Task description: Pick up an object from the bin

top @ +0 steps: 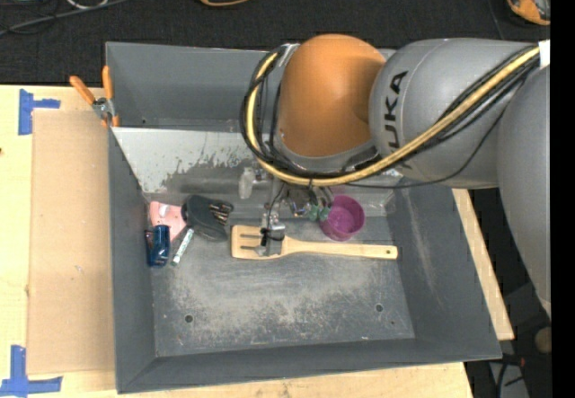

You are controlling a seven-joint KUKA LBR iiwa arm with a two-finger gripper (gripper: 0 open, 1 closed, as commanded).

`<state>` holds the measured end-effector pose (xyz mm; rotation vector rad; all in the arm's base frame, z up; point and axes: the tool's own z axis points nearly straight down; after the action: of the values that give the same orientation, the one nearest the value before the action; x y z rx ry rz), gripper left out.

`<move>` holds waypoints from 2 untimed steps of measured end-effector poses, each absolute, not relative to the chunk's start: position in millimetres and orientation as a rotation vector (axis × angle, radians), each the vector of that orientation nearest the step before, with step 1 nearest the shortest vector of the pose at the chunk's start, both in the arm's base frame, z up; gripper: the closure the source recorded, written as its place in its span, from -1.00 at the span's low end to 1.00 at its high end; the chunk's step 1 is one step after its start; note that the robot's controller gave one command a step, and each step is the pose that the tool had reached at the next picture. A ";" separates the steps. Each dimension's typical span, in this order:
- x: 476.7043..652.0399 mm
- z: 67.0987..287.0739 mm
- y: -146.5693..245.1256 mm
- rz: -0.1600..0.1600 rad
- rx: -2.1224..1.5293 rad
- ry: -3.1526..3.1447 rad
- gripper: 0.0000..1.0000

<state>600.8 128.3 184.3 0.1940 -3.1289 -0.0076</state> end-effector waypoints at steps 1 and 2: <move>618.2 156.0 121.6 -0.005 0.434 -3.106 -1.00; 621.3 100.3 103.4 -0.011 0.190 -3.131 -1.00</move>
Offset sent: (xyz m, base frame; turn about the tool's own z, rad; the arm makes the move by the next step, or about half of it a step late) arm 0.0207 -0.0285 -0.0916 0.0091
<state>621.3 103.4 100.3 0.1897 -3.1311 -0.0106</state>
